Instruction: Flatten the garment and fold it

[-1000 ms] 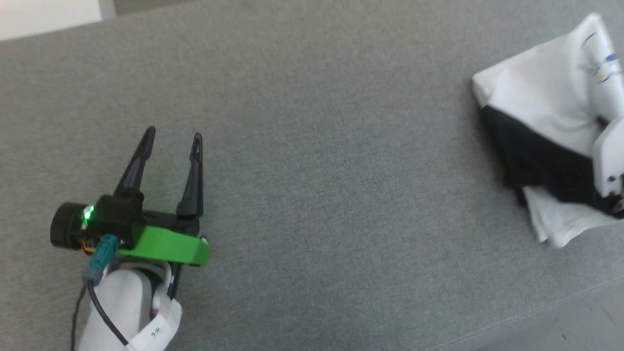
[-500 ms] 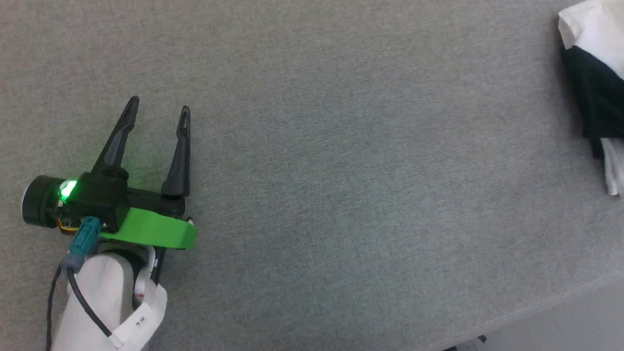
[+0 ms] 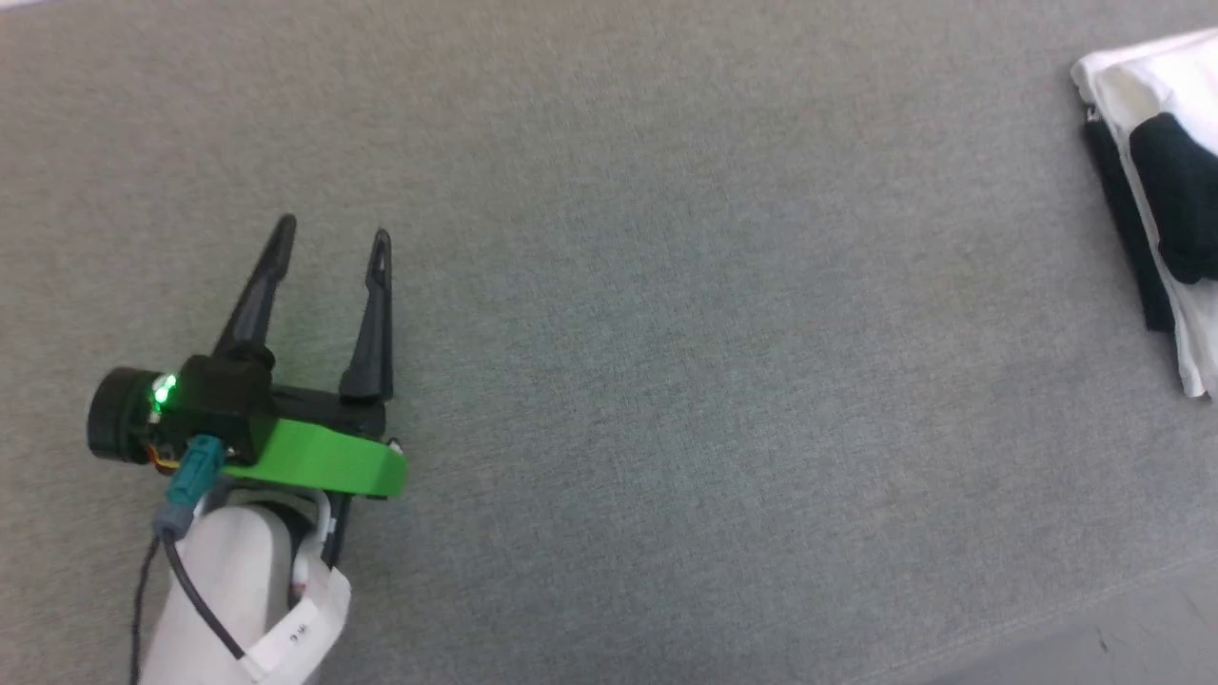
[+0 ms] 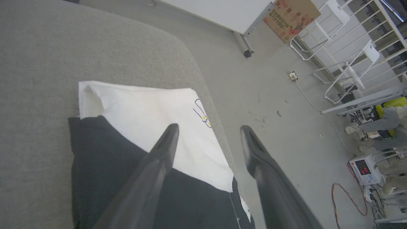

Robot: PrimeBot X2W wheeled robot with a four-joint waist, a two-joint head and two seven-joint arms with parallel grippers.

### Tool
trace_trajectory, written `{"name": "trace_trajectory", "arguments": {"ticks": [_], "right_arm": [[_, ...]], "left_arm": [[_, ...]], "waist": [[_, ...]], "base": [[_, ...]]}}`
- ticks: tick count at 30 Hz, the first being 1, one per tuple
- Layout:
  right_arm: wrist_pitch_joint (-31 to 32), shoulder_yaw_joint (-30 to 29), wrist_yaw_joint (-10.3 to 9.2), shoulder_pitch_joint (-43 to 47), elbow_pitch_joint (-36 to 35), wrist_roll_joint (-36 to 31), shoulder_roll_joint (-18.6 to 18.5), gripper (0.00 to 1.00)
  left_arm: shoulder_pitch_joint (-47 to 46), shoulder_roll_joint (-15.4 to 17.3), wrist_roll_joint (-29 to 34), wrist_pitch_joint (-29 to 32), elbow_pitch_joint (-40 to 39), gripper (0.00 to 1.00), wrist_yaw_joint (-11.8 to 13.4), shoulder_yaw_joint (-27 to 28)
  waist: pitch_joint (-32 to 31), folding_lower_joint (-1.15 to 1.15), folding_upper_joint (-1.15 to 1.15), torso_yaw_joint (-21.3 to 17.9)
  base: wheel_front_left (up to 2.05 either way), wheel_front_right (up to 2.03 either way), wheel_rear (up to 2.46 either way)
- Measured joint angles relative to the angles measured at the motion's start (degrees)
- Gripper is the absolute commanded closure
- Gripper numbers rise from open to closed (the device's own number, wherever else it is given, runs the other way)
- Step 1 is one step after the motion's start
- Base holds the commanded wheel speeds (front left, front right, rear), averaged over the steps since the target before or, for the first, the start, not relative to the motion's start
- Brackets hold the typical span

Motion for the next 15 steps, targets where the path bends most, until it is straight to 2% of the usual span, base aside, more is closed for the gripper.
{"name": "trace_trajectory", "arguments": {"ticks": [7, 15], "right_arm": [[-8.62, 4.63, 0.00, 1.96, -2.78, 9.60, 1.27, 0.00], [-13.24, 10.92, 0.00, 13.73, -15.19, 20.01, 4.88, 0.00]], "left_arm": [[1.93, -2.87, -2.13, -1.91, 4.63, 0.00, 0.74, -0.19], [4.61, -4.87, -4.49, -2.49, 8.08, 0.00, 1.68, -0.19]], "waist": [[-5.78, -0.01, 0.00, 1.98], [-12.89, -0.01, 0.00, 5.54]], "base": [[0.00, 0.00, 0.00], [0.00, 0.00, 0.00]]}}
